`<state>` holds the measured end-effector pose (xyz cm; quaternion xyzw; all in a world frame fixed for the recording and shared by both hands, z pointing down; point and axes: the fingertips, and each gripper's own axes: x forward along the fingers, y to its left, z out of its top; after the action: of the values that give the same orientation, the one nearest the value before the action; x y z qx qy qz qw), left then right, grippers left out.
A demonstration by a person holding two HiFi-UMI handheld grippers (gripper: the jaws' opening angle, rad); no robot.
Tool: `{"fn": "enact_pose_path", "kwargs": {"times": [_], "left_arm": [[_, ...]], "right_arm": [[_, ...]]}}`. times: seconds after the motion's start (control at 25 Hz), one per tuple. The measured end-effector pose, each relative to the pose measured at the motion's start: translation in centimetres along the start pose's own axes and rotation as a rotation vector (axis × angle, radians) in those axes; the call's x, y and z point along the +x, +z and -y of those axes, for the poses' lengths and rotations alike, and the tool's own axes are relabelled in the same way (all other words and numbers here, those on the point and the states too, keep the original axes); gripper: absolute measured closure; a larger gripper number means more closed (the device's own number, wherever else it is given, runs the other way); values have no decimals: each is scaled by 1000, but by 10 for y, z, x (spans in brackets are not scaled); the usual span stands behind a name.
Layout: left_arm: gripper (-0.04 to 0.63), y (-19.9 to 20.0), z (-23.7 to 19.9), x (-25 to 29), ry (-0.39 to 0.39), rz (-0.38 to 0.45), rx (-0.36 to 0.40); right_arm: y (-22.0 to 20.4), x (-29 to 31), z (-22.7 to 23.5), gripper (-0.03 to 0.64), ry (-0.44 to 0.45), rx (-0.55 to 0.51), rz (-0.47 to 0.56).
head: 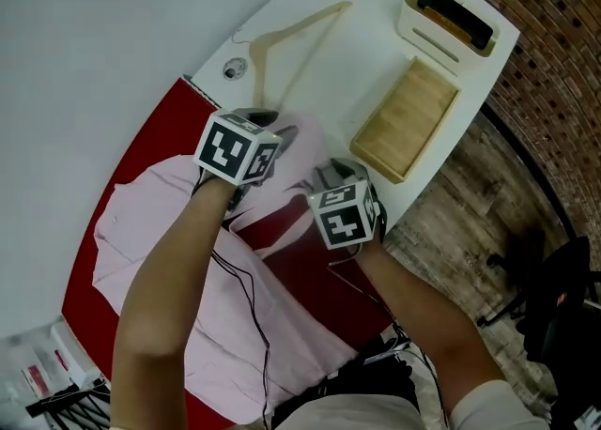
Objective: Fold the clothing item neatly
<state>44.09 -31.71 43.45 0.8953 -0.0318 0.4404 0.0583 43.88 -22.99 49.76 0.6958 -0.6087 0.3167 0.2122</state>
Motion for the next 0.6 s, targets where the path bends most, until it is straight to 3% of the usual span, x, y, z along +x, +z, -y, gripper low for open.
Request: {"fn": "enact_pose_path", "kwargs": {"times": [0.28, 0.6], "left_arm": [[438, 13, 1, 54, 14, -86, 98], [439, 7, -7, 84, 22, -164, 128]], "right_arm": [[2, 4, 1, 488, -7, -61, -21], [2, 4, 1, 504, 36, -26, -32]]}}
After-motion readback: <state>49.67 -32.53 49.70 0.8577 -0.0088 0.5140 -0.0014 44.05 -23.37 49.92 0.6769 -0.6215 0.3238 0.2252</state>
